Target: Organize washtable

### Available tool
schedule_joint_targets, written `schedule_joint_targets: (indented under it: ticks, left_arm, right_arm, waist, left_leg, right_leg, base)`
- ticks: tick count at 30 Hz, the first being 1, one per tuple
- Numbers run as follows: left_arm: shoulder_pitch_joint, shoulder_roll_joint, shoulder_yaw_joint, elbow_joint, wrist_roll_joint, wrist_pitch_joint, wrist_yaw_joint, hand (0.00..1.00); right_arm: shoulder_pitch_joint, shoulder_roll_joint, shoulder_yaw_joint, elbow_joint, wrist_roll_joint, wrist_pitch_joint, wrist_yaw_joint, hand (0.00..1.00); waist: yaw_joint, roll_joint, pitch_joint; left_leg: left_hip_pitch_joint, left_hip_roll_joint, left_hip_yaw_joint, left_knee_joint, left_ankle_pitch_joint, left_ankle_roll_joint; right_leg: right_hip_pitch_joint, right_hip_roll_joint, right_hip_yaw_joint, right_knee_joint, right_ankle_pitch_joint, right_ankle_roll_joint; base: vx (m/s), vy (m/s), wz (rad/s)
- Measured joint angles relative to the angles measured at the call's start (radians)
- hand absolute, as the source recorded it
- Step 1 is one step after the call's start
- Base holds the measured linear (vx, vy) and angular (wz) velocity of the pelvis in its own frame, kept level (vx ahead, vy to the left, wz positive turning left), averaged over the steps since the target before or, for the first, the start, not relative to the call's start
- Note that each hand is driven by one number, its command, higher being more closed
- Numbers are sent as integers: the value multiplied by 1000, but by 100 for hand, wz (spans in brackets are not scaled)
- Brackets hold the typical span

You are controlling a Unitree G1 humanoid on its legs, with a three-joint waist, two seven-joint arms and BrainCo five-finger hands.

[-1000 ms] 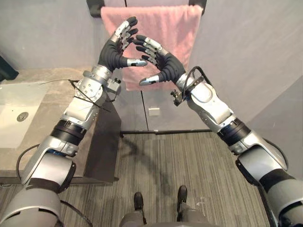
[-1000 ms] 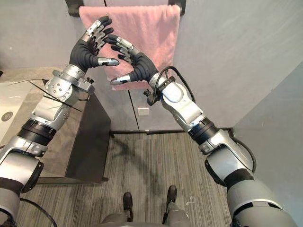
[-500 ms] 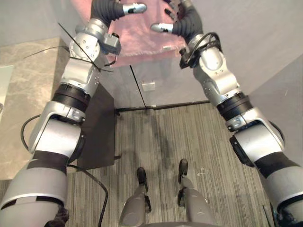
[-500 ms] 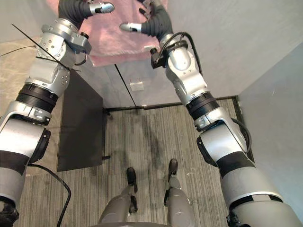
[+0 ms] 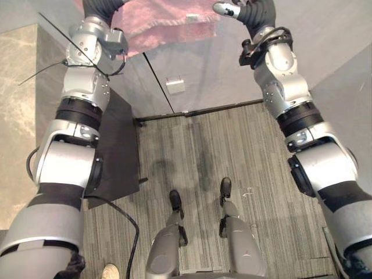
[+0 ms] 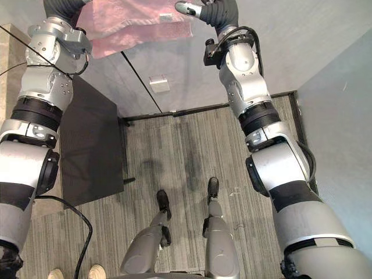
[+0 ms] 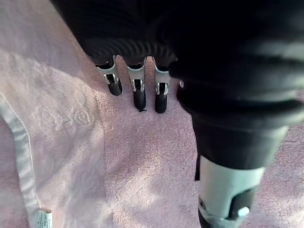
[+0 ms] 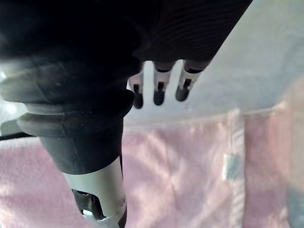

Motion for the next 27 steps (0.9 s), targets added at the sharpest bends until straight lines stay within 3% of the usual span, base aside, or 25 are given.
schedule_joint_targets:
  ticks: [8, 11, 13, 17, 20, 25, 27]
  left_arm:
    - [276, 59, 107, -95, 0, 11, 0, 0]
    - [491, 93, 185, -216, -9, 8, -2, 0]
    - [672, 96, 261, -295, -22, 7, -3, 0]
    - [921, 87, 353, -360, -19, 11, -17, 0]
    - [1078, 6, 458, -362, -17, 19, -31, 0]
    - [1274, -165, 475, -362, 49, 27, -48, 0]
    - [1321, -245, 466, -355, 74, 36, -49, 0]
  right_arm:
    - [83, -107, -89, -36, 38, 0, 10, 0]
    - [344, -121, -194, -182, 41, -5, 7, 0]
    - [597, -84, -293, -281, 70, -11, 5, 0]
    - [925, -3, -446, -392, 69, -10, 0, 0]
    - [1168, 70, -593, -463, 54, -11, 0, 0]
    - [1452, 202, -734, -469, -46, -23, 4, 0]
    - [1495, 257, -773, -416, -56, -24, 3, 0]
  waist:
    - [3, 0, 0]
    - [5, 0, 0]
    - [9, 0, -1]
    - [7, 0, -3]
    - [0, 0, -59]
    - [-22, 5, -199]
    - [-30, 5, -221]
  left_leg:
    - [24, 2, 24, 0, -8, 1]
    - [61, 10, 28, 0, -20, -8]
    - [84, 17, 29, 0, -28, -14]
    - [106, 22, 33, 0, -40, -18]
    - [141, 27, 38, 0, -63, -24]
    - [228, 38, 38, 0, -109, -29]
    - [246, 37, 40, 7, -121, -28]
  right_leg:
    - [8, 5, 30, 0, 1, 5]
    - [45, 12, 31, 0, -13, -1]
    - [67, 20, 32, -1, -28, 1]
    - [87, 26, 29, -1, -41, -5]
    - [120, 31, 31, -1, -58, 0]
    - [208, 41, 24, -2, -110, 11]
    - [228, 39, 25, -2, -115, 13]
  base:
    - [-8, 15, -10]
    - [27, 26, -4]
    - [41, 29, -2]
    - [40, 30, -5]
    - [71, 49, -6]
    - [96, 33, -1]
    - [71, 35, -1]
